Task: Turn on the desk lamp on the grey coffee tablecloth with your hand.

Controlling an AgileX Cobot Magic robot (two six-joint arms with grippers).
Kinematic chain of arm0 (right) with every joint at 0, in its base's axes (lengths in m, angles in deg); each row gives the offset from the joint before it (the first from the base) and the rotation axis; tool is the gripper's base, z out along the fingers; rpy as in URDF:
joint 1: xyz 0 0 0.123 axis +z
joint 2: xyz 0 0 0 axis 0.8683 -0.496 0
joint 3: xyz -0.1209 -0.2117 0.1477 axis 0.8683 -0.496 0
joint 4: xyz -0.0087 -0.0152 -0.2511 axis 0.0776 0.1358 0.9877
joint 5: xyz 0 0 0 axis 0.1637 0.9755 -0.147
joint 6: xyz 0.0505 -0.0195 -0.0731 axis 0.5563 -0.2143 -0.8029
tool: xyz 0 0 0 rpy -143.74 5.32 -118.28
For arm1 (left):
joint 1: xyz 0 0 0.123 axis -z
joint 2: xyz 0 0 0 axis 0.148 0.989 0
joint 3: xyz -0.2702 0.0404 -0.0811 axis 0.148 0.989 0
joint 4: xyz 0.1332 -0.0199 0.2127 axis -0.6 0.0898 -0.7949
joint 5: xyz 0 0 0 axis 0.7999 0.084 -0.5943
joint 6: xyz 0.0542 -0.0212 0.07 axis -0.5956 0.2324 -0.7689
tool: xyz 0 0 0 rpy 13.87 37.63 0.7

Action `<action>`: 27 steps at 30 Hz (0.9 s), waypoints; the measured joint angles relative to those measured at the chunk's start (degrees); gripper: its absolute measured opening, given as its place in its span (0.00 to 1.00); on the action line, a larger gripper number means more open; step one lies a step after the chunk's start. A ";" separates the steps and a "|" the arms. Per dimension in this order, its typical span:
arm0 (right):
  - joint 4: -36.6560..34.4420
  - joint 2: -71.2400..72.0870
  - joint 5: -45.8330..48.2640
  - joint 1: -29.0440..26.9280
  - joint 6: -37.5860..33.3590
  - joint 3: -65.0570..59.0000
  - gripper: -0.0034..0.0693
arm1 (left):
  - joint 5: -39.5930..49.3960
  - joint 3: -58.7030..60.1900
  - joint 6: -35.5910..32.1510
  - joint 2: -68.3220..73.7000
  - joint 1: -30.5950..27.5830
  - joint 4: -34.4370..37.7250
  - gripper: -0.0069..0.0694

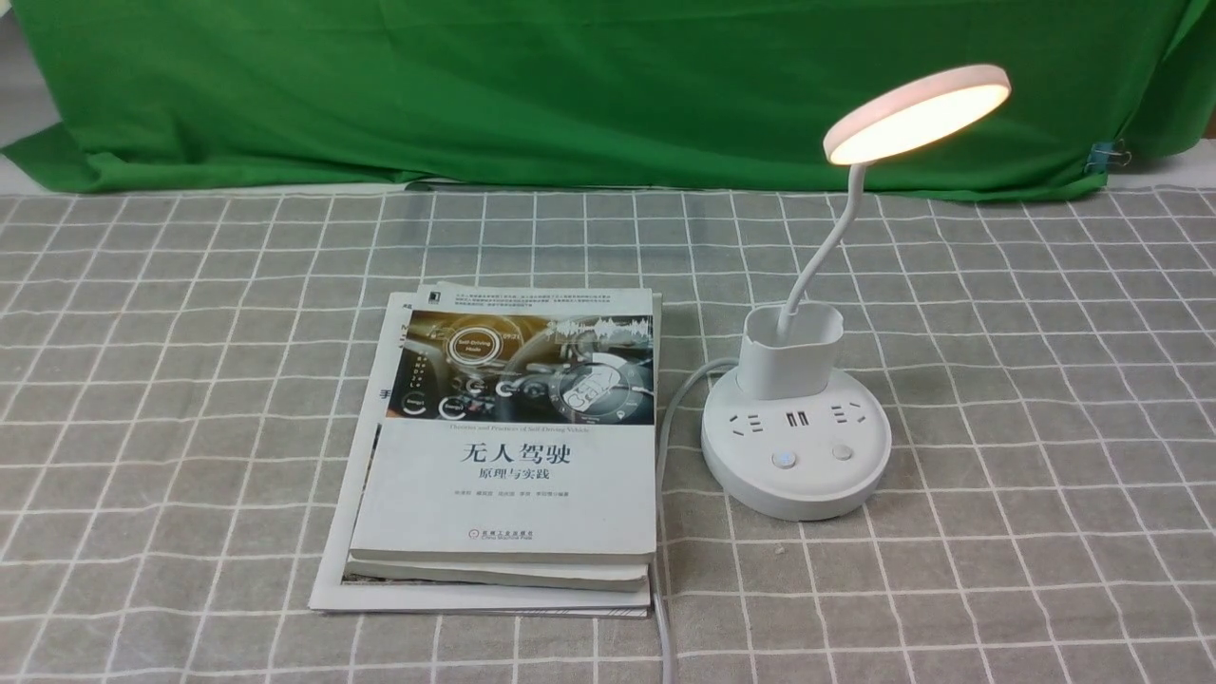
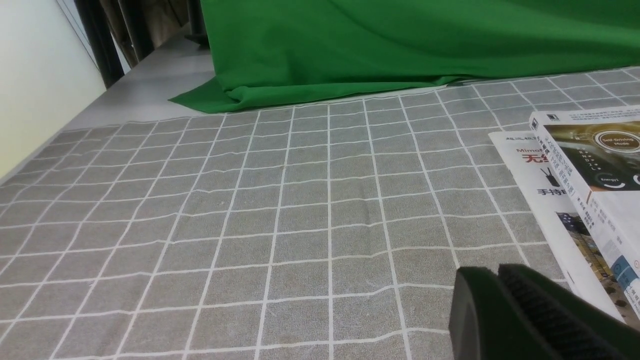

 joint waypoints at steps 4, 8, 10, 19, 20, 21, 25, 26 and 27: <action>0.00 0.03 0.73 -0.11 -0.45 0.00 0.08 | 0.00 0.00 0.00 0.00 0.00 0.00 0.12; 0.00 0.03 0.93 -0.11 -0.45 0.00 0.08 | 0.00 0.00 0.00 0.00 0.00 0.00 0.12; 0.00 0.03 1.00 -0.11 -0.48 0.00 0.08 | 0.00 0.00 0.00 0.00 0.00 0.00 0.12; 0.00 0.03 1.00 -0.11 -0.56 0.00 0.11 | 0.00 0.00 0.00 0.00 0.00 0.00 0.12; 0.00 0.03 1.00 -0.11 -0.56 0.00 0.11 | 0.00 0.00 0.00 0.00 0.00 0.00 0.12; 0.00 0.03 1.00 -0.11 -0.56 0.00 0.12 | 0.00 0.00 0.00 0.00 0.00 0.00 0.12; 0.00 0.03 1.00 -0.11 -0.56 0.00 0.13 | 0.00 0.00 0.00 0.00 0.00 0.00 0.12; 0.00 0.03 1.12 -0.11 -0.56 0.00 0.14 | 0.00 0.00 0.00 0.00 0.00 0.00 0.12; 0.00 0.03 1.12 -0.11 -0.56 0.00 0.14 | 0.00 0.00 0.00 0.00 0.00 0.00 0.12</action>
